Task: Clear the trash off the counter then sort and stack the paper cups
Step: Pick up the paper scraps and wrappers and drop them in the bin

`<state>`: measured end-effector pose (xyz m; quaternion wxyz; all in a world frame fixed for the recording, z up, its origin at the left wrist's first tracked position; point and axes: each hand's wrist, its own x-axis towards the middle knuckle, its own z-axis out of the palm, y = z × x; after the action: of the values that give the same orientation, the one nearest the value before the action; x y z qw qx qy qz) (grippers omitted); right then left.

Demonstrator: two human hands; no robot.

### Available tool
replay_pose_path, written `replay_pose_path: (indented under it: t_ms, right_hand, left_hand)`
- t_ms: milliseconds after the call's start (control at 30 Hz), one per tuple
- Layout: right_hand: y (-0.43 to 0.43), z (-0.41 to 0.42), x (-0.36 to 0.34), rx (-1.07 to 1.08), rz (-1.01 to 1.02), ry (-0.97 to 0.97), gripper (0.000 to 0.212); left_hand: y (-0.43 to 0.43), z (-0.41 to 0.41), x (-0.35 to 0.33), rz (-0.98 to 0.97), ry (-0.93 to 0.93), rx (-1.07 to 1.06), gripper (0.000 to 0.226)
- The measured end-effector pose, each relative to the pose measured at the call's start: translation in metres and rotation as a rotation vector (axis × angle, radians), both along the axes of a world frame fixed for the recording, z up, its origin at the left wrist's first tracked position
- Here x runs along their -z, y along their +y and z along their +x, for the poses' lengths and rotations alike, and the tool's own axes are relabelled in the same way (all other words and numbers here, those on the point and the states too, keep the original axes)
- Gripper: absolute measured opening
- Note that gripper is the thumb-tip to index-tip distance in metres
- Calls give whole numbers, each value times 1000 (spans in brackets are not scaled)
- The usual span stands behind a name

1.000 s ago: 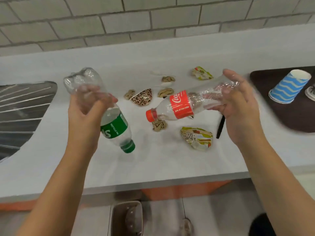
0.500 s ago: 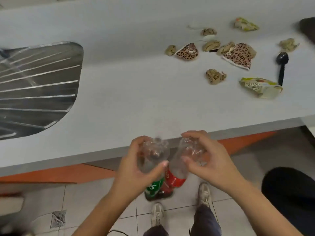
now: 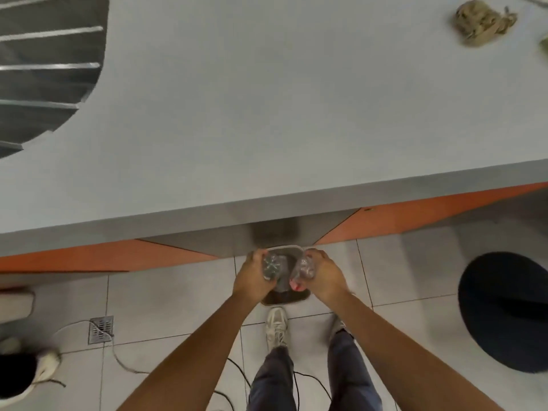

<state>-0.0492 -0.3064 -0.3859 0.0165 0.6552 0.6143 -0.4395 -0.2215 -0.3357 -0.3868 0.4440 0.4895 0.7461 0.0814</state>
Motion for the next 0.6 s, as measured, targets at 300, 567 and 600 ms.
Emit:
replay_pose_path:
  t_ms: [300, 567, 600]
  right_hand:
    - [-3, -18, 78, 1, -26, -46, 72]
    - [-9, -23, 12, 171, 223, 111, 43]
    - [-9, -22, -4, 213, 279, 156, 36]
  left_hand:
    - [1, -1, 65, -61, 53, 86, 81]
    - [6, -8, 2, 184, 37, 28, 52]
    - [5, -9, -13, 246, 31, 41, 47]
